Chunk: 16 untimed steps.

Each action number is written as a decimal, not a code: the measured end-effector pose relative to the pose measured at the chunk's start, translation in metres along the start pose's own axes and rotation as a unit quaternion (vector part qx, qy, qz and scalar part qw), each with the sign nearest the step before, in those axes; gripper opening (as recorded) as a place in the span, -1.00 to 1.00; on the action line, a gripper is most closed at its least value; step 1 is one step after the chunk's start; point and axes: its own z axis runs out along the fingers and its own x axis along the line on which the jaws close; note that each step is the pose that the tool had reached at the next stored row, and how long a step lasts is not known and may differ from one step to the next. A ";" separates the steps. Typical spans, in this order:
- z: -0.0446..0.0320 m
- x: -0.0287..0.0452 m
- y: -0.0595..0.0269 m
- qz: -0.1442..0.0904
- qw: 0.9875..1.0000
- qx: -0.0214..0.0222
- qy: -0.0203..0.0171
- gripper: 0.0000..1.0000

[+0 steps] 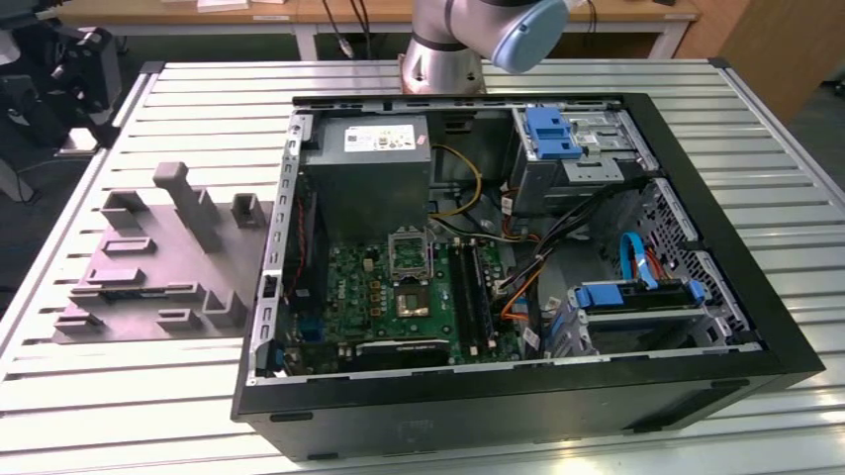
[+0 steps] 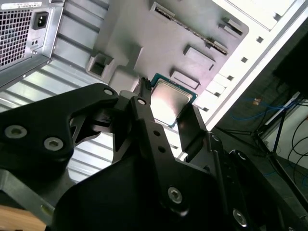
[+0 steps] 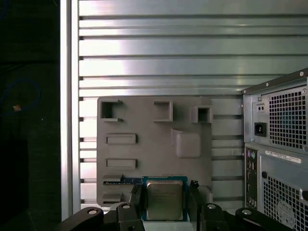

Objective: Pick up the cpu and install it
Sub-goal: 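Pick up the cpu and move it towards the insertion slot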

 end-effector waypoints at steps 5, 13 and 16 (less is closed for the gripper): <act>0.0001 -0.0165 -0.0007 0.000 1.000 0.000 0.000 -0.07; 0.0003 -0.0482 0.0002 0.000 1.000 0.000 0.000 -0.07; 0.0005 -0.0582 0.0005 0.000 1.000 0.000 0.000 -0.07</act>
